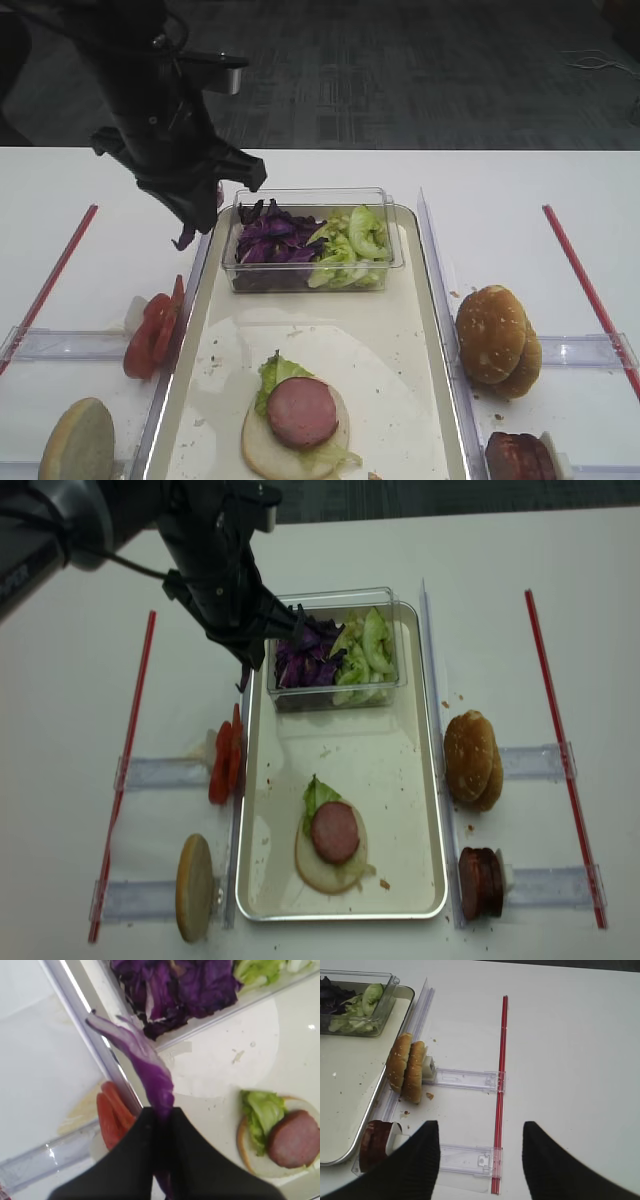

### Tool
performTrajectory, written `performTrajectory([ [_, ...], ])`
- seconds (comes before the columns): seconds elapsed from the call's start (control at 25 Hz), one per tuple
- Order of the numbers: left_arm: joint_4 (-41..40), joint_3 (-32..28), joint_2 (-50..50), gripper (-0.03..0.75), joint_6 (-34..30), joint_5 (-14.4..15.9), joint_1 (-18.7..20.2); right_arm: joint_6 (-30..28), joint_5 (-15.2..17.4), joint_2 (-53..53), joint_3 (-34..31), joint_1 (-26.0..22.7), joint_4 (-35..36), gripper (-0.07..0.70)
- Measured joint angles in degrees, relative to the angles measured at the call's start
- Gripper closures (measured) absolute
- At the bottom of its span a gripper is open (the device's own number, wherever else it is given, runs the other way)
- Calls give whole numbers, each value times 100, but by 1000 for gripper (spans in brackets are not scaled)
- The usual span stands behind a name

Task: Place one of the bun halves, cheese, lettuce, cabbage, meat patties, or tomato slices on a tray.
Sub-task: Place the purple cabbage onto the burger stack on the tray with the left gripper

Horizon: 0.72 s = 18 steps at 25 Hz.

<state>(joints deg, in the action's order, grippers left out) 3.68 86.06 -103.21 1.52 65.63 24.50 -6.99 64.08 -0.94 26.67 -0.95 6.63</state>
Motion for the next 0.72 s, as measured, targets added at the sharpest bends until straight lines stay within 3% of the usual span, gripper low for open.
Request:
performTrajectory([
  [0.48,324,-1756,768,652,-21,-737,26,0,0,0,0,0,-3,244],
  [0.72,468,-2423,1180,652,69,-1111,316,0,0,0,0,0,-3,244],
])
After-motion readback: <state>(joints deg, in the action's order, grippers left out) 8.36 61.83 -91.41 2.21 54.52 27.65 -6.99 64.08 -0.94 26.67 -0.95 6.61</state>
